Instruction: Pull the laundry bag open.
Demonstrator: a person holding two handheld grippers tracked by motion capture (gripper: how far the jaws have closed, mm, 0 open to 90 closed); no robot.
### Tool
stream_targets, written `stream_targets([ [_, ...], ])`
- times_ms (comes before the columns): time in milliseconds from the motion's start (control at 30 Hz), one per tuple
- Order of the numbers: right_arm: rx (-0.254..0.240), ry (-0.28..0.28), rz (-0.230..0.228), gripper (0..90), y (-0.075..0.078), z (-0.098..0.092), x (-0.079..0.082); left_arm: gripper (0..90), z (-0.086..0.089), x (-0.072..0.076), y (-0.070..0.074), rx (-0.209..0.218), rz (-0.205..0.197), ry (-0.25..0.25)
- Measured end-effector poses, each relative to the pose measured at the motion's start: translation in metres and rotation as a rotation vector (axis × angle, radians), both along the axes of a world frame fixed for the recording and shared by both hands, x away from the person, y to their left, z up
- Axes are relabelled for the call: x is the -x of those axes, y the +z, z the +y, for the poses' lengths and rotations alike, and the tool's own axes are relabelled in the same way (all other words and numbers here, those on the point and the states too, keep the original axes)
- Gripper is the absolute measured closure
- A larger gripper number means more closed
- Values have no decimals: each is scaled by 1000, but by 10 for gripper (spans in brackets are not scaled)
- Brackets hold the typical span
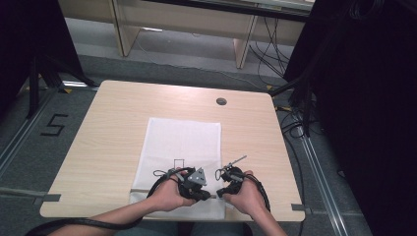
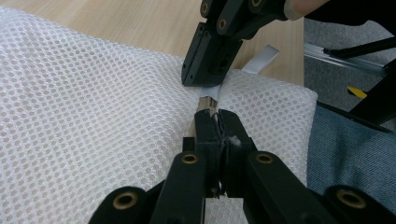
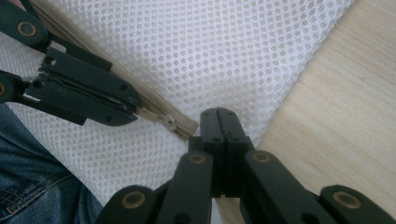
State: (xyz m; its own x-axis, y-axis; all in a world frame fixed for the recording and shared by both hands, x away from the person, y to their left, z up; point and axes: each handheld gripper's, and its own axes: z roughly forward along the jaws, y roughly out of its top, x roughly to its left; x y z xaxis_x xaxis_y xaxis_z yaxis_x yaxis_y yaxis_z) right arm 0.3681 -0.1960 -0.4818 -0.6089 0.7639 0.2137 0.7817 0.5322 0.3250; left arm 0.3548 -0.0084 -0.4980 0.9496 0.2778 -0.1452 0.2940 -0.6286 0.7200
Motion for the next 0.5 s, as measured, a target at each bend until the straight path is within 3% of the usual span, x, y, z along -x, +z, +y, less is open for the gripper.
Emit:
stream_targets([
  [133, 14, -17, 3, 900, 1, 1, 1, 875, 1, -1, 1, -10, -17, -15],
  [267, 23, -7, 6, 900, 1, 1, 1, 875, 3, -1, 1, 2, 2, -8],
  [500, 15, 0, 0, 900, 1, 1, 1, 875, 5, -1, 3, -6, -12, -22],
])
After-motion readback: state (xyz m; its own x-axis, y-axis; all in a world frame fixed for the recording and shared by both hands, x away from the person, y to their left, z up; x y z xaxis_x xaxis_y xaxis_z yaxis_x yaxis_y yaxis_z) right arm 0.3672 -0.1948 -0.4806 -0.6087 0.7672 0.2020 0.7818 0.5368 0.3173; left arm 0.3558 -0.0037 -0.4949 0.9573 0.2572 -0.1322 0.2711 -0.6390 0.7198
